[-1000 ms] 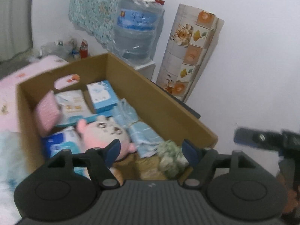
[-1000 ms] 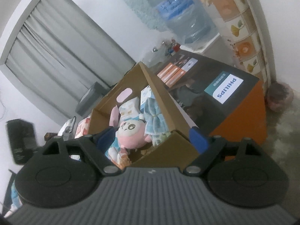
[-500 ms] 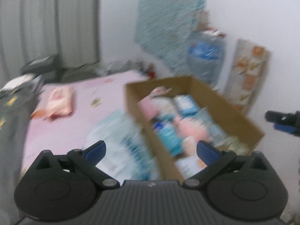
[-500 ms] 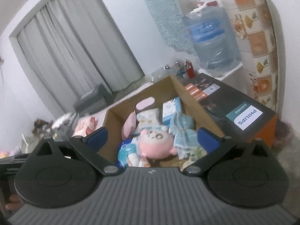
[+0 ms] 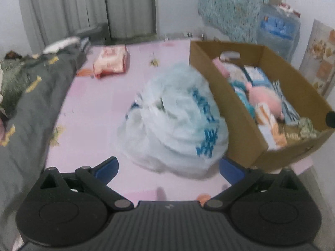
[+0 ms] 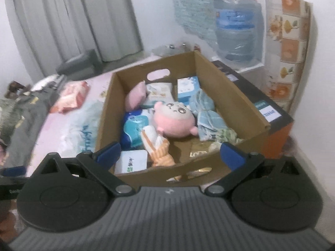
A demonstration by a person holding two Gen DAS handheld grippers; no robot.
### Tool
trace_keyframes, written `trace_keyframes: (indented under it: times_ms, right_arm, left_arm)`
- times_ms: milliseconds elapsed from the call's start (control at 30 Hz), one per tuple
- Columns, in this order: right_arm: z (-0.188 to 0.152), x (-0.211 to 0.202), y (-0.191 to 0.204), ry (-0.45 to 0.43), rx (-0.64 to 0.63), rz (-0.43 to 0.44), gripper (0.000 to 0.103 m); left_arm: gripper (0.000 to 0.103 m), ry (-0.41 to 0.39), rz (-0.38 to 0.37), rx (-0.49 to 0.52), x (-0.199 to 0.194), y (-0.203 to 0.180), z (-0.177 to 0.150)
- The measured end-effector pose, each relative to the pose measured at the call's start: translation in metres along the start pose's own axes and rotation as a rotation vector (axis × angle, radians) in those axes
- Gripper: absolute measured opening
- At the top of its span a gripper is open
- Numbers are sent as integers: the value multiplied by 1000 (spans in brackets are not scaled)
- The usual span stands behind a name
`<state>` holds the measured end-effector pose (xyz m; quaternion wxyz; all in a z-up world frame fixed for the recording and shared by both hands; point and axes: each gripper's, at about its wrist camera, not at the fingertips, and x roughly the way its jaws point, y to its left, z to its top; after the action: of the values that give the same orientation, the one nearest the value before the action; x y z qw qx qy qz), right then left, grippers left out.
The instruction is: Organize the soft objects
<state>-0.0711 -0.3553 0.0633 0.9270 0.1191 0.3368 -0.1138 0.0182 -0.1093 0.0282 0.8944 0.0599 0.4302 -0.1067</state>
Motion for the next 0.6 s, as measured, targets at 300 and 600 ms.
trace_keyframes:
  times_ms: [300,600]
  right_arm:
    - [-22,13,24,127,-5,56,102]
    - [-32,21,46,183,-96,73,102]
  left_arm:
    - [103,44,-6,-48,2,-5,-15]
    - [103,8,-4,-32,-11,-16,-12]
